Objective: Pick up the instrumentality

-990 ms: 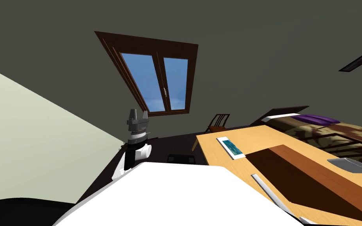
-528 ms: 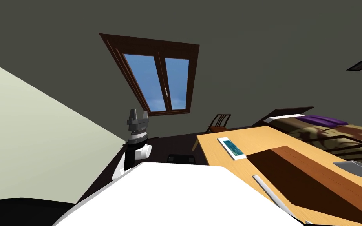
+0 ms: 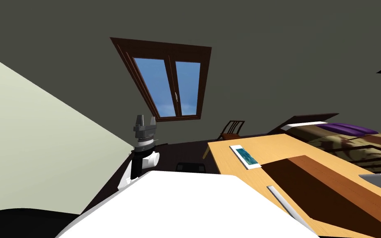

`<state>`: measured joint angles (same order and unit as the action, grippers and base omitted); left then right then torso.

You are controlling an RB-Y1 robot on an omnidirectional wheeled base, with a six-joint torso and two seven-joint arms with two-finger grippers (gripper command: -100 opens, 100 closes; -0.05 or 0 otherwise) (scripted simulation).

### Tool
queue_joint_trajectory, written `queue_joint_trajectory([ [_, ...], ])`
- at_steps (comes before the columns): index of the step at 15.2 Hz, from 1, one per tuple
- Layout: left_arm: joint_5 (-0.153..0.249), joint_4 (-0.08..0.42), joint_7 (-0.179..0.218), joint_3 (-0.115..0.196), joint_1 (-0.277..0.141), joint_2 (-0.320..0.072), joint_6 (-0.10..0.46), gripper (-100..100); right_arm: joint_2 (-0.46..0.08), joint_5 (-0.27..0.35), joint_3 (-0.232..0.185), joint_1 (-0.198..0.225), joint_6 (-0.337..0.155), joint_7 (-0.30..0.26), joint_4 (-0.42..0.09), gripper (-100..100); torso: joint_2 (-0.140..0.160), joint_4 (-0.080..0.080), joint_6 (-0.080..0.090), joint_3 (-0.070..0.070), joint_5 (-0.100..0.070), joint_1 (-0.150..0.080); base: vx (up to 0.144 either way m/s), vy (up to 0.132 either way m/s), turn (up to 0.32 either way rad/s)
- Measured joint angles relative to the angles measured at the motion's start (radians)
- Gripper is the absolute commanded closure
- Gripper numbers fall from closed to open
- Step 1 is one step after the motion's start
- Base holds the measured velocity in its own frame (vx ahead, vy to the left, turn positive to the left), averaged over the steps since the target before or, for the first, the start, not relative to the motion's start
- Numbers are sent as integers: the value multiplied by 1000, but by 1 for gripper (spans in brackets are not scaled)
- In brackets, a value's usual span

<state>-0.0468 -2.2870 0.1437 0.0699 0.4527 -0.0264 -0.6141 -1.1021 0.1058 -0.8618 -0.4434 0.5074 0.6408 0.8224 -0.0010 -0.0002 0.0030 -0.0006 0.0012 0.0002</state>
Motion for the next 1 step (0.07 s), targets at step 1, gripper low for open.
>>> queue_joint_trajectory([
  [1, 0, 0, 0, 0, 0, 0, 0, 0, -3, -18, -4, -1, -3, 2, 5, 100, 0, 0, 0, 0, 0, 0, 0, 0, 0],
])
